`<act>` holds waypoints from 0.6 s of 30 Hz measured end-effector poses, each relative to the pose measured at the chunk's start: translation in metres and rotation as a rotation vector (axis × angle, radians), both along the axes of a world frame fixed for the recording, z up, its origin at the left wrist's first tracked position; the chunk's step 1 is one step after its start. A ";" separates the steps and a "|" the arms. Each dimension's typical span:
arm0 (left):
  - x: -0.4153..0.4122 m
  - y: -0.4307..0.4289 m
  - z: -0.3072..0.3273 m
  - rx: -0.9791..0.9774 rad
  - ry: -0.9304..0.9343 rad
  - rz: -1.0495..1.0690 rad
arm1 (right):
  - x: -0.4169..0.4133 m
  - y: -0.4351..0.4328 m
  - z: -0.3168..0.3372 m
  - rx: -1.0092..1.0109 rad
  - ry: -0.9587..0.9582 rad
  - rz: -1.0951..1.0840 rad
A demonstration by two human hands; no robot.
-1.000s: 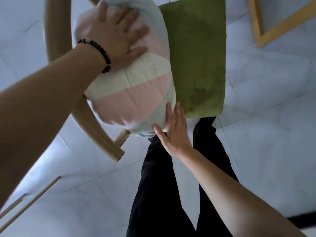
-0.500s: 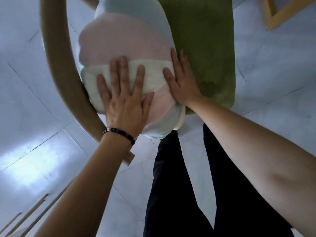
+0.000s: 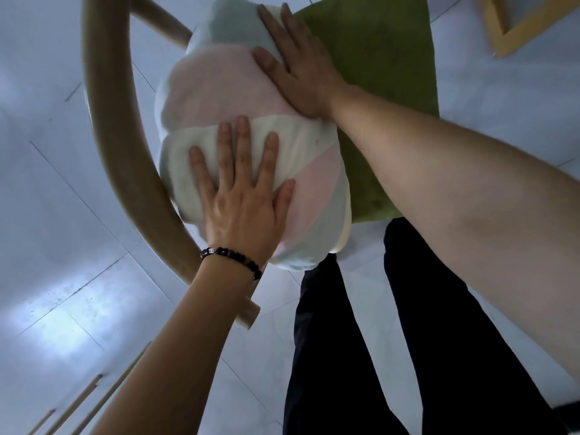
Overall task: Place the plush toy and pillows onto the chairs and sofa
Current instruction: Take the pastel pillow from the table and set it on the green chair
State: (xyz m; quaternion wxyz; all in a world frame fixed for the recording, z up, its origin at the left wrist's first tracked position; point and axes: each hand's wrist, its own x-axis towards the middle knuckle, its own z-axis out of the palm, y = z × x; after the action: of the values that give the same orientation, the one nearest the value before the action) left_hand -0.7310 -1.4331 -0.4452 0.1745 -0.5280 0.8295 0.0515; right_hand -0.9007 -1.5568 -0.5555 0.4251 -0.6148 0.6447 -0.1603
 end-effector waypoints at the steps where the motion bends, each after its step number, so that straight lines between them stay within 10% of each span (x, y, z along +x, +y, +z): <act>1: -0.004 -0.004 -0.001 0.010 0.001 -0.018 | -0.004 0.002 -0.003 0.017 -0.004 -0.033; 12: -0.010 -0.108 0.032 -0.160 -0.001 0.287 | 0.005 0.178 0.028 0.254 -0.330 -0.584; 18: -0.020 -0.115 0.004 -0.052 -0.083 0.112 | 0.046 0.230 0.019 0.276 -0.336 -0.693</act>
State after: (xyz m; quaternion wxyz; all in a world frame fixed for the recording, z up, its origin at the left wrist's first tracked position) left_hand -0.7514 -1.5481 -0.4408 0.1919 -0.5797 0.7917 0.0178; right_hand -0.8546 -1.3264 -0.5367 0.5239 -0.2636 0.7507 -0.3042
